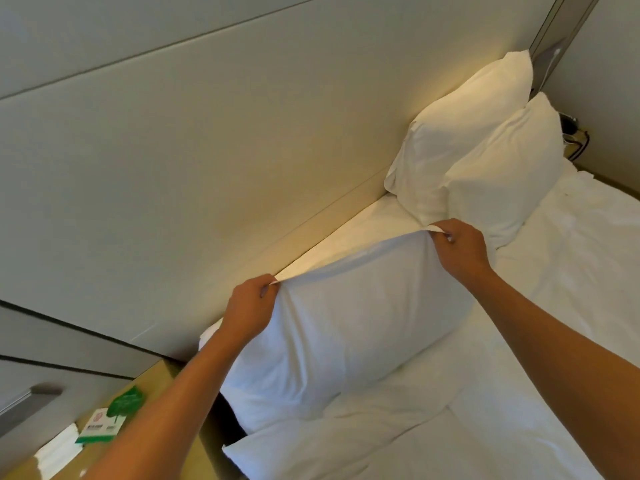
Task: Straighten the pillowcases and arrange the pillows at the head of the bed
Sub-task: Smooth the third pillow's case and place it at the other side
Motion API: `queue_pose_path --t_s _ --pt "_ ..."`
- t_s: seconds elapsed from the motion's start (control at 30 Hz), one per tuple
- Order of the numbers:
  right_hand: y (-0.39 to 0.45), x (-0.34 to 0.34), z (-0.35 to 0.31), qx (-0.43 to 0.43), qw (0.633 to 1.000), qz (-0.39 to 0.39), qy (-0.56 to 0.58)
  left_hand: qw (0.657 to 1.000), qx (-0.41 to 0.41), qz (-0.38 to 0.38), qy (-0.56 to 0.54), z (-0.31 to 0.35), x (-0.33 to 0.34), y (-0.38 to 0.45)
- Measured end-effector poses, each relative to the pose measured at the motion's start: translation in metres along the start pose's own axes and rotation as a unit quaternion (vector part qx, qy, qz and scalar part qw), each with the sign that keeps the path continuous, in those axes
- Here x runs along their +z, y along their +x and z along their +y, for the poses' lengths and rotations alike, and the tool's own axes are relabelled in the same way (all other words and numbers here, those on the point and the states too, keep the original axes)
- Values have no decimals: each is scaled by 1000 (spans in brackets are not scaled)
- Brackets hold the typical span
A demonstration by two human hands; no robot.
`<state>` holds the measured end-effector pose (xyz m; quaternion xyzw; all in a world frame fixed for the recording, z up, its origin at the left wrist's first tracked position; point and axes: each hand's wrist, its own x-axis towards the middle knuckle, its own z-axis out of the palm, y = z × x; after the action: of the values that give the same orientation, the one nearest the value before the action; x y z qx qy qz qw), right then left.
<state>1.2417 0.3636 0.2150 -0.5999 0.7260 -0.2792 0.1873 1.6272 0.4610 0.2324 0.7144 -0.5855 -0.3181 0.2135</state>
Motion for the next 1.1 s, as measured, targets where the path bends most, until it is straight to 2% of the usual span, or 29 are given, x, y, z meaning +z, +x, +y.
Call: queue_pose_path --t_s 0.17,0.47,0.67,0.77,0.83,0.9,0.97,1.1 --pt "27 16 6 8 1000 7 0 999 -4 32 -3 -2 9 27" --pt "109 30 -65 -76 996 30 -25 996 15 89 -7 2 -40 100" --pt "161 47 -107 -68 996 57 4 990 5 134 -38 0 -68 145" --pt "169 71 -113 -105 994 13 -5 987 -17 161 -15 -7 -57 158" --pt "158 97 -100 -156 984 -39 -71 988 -15 152 -4 -11 -37 156" --pt "132 127 -78 -153 979 -64 -122 994 15 104 39 -20 -8 147" --pt "96 155 -55 -102 984 -82 -119 989 75 82 98 -29 19 134" --pt "24 200 -14 19 991 -121 -54 952 211 13 220 -48 62 115"
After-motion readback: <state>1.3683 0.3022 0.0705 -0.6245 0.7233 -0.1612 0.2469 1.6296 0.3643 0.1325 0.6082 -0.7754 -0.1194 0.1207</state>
